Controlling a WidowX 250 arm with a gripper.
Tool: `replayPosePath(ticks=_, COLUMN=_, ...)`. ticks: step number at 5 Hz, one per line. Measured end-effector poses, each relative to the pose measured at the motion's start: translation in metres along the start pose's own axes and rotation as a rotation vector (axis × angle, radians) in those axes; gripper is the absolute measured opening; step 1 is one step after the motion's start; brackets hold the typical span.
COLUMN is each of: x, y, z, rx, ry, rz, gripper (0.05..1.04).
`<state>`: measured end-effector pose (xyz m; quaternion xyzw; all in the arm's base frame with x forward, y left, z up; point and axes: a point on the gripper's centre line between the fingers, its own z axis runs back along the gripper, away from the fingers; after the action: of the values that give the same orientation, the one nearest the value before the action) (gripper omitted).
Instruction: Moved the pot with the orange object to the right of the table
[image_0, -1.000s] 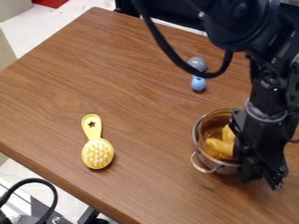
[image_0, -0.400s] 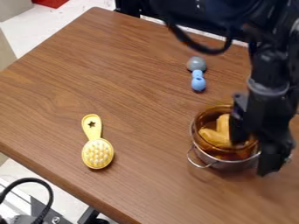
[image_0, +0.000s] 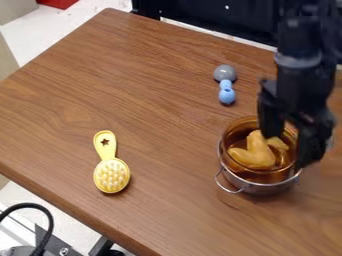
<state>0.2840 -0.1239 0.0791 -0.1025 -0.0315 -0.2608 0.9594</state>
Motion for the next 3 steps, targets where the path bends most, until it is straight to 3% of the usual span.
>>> replayPosePath(ticks=1, x=0.005, y=0.013, z=0.01, rx=-0.018, ry=-0.036, rz=0.033, gripper=0.999)
replayPosePath(ticks=2, x=0.013, y=0.029, z=0.019, rx=0.03, ry=-0.077, rz=0.066, gripper=0.999)
replayPosePath(ticks=3, x=0.023, y=0.054, z=0.021, rx=0.161, ry=-0.13, rz=0.158, gripper=0.999)
